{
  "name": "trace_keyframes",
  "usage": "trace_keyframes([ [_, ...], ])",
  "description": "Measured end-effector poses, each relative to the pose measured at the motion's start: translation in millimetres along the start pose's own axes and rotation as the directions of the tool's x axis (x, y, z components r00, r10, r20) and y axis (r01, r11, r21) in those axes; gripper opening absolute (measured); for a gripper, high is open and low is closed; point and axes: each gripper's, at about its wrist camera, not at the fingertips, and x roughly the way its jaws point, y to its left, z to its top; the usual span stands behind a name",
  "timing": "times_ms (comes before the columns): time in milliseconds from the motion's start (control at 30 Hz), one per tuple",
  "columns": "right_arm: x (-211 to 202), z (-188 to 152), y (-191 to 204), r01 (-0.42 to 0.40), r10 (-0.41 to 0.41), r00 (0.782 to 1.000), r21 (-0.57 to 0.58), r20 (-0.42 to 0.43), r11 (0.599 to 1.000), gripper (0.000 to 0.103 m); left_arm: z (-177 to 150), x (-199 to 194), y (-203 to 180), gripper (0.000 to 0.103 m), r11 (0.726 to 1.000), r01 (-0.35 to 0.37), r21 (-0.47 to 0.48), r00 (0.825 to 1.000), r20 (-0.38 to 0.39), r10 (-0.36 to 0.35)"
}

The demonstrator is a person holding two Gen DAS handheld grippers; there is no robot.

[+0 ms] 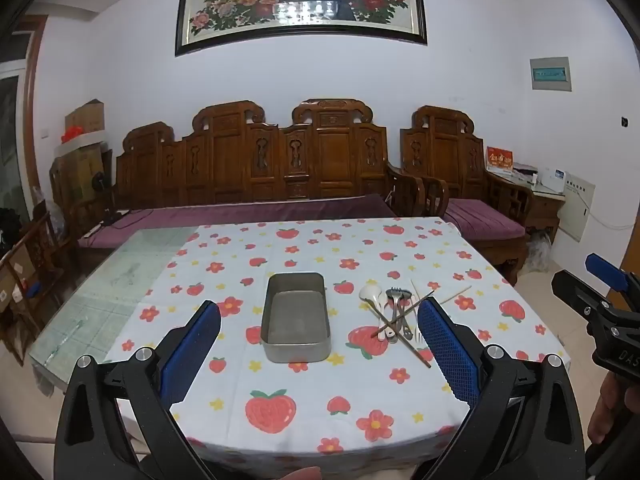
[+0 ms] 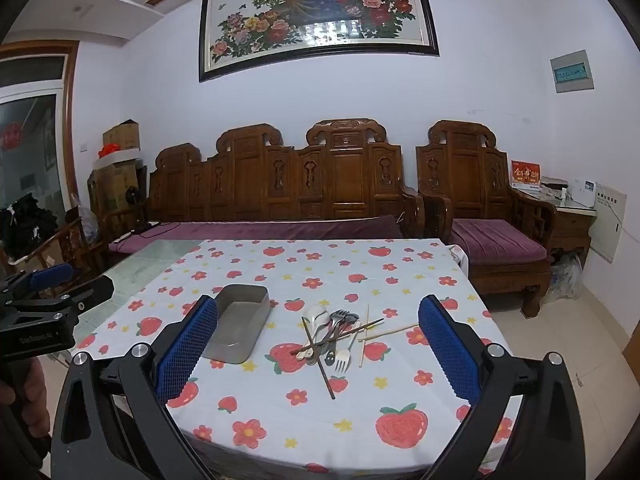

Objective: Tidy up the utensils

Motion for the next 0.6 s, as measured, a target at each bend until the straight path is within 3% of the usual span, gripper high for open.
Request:
trace_keyframes([
  [600,-0.6,-0.4,0.4,0.0,0.0,1.0,0.001,0.001,1.0,0.1,0.0,-0.1,0.0,0.095,1.0,-0.002,0.001,1.0,0.003,0.002],
])
